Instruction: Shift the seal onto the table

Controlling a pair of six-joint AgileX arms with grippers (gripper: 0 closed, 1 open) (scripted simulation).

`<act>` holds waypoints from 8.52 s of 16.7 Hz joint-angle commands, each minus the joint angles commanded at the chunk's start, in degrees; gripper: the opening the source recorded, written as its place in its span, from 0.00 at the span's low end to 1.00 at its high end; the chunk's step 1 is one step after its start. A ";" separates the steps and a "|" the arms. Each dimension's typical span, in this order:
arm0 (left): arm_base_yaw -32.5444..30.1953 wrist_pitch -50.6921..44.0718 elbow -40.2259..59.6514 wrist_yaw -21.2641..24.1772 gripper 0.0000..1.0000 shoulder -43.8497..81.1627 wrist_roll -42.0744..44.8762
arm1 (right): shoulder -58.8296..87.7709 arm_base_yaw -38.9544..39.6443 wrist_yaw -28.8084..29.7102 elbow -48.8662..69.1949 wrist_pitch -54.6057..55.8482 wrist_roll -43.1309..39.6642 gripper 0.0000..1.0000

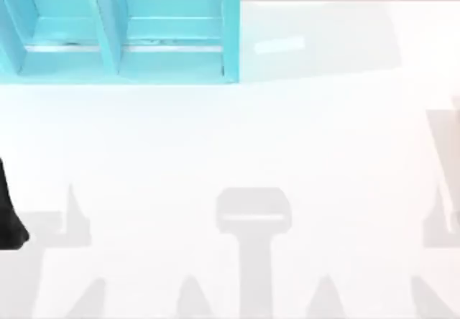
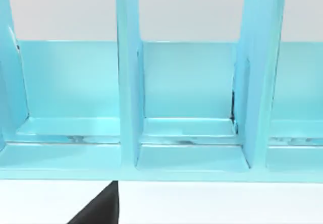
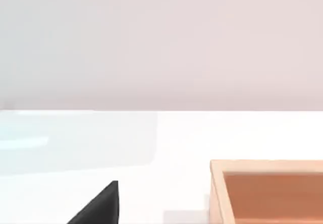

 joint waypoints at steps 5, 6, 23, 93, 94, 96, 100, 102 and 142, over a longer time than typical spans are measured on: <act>0.00 0.00 0.00 0.00 1.00 0.00 0.00 | 3.71 -1.66 -0.16 3.66 -3.39 -1.07 1.00; 0.00 0.00 0.00 0.00 1.00 0.00 0.00 | 6.15 -2.66 -0.24 6.03 -5.53 -1.76 1.00; 0.00 0.00 0.00 0.00 1.00 0.00 0.00 | 87.42 -27.07 -0.27 70.77 -64.67 -25.57 1.00; 0.00 0.00 0.00 0.00 1.00 0.00 0.00 | 88.51 -0.06 0.07 80.57 -82.22 0.70 0.00; 0.00 0.00 0.00 0.00 1.00 0.00 0.00 | 89.24 0.51 0.06 80.78 -81.68 1.42 0.00; 0.00 0.00 0.00 0.00 1.00 0.00 0.00 | 92.49 3.17 0.10 81.92 -79.33 4.44 0.00; 0.00 0.00 0.00 0.00 1.00 0.00 0.00 | 102.55 11.70 0.22 84.43 -72.31 12.85 0.00; 0.00 0.00 0.00 0.00 1.00 0.00 0.00 | 107.51 16.22 0.17 85.63 -68.26 17.33 0.00; 0.00 0.00 0.00 0.00 1.00 0.00 0.00 | 117.26 22.48 0.18 80.77 -53.42 23.63 1.00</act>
